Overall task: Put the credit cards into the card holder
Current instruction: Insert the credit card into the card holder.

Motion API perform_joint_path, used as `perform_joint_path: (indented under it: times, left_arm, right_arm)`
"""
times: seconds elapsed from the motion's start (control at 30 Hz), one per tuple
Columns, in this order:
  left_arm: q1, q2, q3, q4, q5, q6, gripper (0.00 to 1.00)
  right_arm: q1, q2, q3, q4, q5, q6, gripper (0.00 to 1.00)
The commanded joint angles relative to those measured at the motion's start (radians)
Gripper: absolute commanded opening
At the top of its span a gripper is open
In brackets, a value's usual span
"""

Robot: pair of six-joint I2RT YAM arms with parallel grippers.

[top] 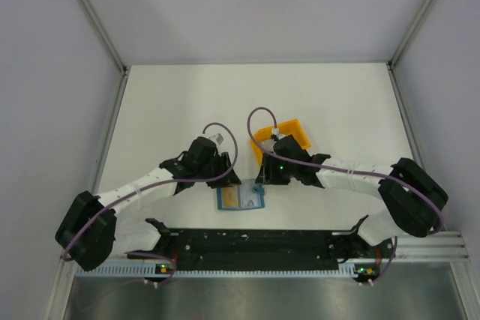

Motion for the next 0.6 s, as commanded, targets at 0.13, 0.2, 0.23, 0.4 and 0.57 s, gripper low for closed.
perform_joint_path:
  times: [0.13,0.2,0.23,0.4,0.57]
  left_arm:
    - [-0.003,-0.171,0.048,-0.202,-0.245,-0.017,0.43]
    - [-0.004,-0.204,0.039,-0.251,-0.307,-0.033,0.45]
    - [-0.003,-0.215,0.031,-0.267,-0.322,-0.048,0.46]
    - [-0.002,-0.228,-0.015,-0.282,-0.332,-0.070,0.47]
    - [-0.001,-0.240,-0.067,-0.221,-0.281,-0.088,0.47]
  right_arm:
    - [0.052,-0.031,0.092,0.002,0.004,-0.052,0.41]
    - [0.069,0.010,0.101,0.031,-0.042,-0.043,0.36]
    - [0.071,0.033,0.105,0.038,-0.059,-0.038,0.33]
    - [0.088,0.113,0.125,0.043,-0.085,-0.026,0.27]
    - [0.089,0.145,0.129,0.017,-0.065,-0.030,0.24]
